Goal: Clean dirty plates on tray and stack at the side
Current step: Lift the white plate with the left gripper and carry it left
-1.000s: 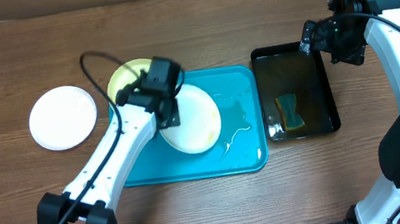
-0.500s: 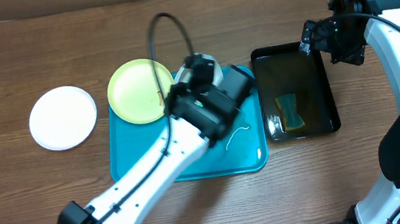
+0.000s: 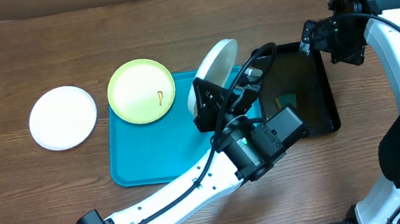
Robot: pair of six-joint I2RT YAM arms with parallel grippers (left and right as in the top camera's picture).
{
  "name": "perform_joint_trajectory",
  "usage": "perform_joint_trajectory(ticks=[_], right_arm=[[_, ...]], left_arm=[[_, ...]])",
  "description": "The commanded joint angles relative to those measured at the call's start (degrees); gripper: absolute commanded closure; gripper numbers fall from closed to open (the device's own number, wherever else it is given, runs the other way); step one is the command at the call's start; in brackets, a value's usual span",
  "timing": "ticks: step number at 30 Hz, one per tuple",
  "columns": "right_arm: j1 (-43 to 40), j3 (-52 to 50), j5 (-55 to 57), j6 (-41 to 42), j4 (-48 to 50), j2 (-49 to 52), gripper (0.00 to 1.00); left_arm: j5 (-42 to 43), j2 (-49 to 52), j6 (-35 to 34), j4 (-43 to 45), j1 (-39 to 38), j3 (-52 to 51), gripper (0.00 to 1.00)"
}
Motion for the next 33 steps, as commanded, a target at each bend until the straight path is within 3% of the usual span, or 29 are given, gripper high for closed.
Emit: perform_joint_trajectory(ticks=[1,9,12,15,20,26,29,33], right_arm=[[0.3,0.4,0.1,0.2,0.2,-0.5,0.00],[0.3,0.4,0.1,0.2,0.2,-0.5,0.00],[0.3,0.4,0.1,0.2,0.2,-0.5,0.00],[0.3,0.4,0.1,0.2,0.2,-0.5,0.00],[0.3,0.4,0.1,0.2,0.2,-0.5,0.00],[0.3,0.4,0.1,0.2,0.2,-0.5,0.00],[0.3,0.4,0.1,0.2,0.2,-0.5,0.00],[0.3,0.4,0.1,0.2,0.2,-0.5,0.00]], left_arm=[[-3.8,0.3,0.6,0.3,0.2,1.3,0.96],[-3.6,0.3,-0.5,1.2,0.2,1.3,0.96],[1.6,0.3,-2.7,1.6,0.8,1.3,0.96],[16.5,0.3,-4.7,1.6,3.2,1.3,0.96],[50.8,0.3,-8.6,1.6,11.0,1.3,0.96],[84.5,0.2,-7.2,1.8,24.5,1.4,0.96],[95.9,0.2,-4.7,1.7,32.7,1.4,0.96],[102.6,-0.2,-4.4,1.4,43.2,1.4,0.96]])
